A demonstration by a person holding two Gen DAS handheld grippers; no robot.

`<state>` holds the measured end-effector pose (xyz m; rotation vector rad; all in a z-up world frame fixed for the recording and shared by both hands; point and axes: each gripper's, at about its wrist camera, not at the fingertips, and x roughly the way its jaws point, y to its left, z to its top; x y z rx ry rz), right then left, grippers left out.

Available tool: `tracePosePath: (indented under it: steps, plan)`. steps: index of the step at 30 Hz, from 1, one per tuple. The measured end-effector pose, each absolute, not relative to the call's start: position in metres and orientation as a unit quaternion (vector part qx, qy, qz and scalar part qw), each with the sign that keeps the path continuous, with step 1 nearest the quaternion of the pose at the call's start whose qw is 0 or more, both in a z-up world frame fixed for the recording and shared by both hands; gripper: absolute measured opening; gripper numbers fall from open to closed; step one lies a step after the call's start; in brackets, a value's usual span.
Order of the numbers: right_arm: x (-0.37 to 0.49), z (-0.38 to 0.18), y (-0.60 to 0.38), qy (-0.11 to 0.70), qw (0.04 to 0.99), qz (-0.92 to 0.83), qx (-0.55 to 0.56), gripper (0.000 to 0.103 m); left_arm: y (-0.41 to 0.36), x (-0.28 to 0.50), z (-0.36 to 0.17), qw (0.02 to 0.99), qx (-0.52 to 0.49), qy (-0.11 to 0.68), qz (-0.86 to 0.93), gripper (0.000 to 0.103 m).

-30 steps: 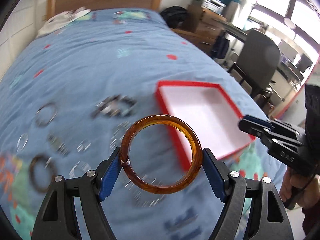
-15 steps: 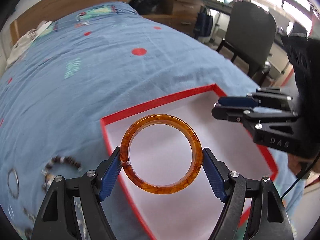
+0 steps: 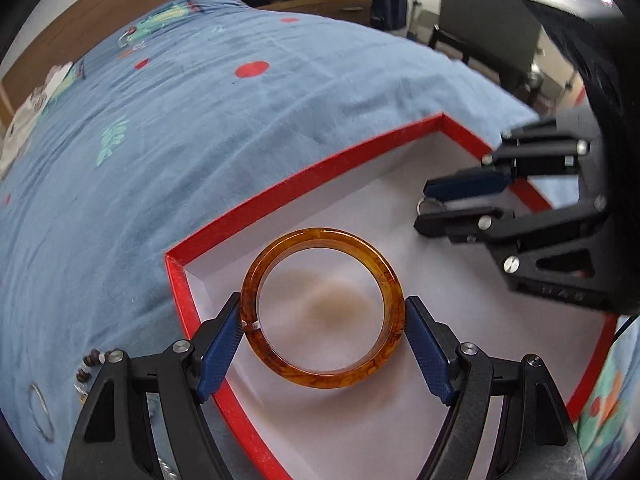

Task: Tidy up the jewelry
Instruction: 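Carry the amber bangle and silver ring into the red box and release both, then withdraw both grippers from the red box back over the jewelry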

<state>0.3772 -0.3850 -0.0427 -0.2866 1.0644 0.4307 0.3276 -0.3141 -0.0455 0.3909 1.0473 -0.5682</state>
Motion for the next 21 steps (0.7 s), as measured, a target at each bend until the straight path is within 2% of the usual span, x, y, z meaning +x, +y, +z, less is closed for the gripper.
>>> tracePosePath:
  steps: [11, 21]
  plan:
    - [0.382, -0.032, -0.388, 0.513, 0.824, 0.204, -0.126, 0.021, -0.311, 0.326, -0.044, 0.812, 0.177, 0.485, -0.272, 0.079]
    - [0.337, 0.004, -0.414, 0.490, 0.853, 0.161, -0.083, 0.021, -0.297, 0.307, -0.008, 0.830, 0.156, 0.467, -0.262, 0.078]
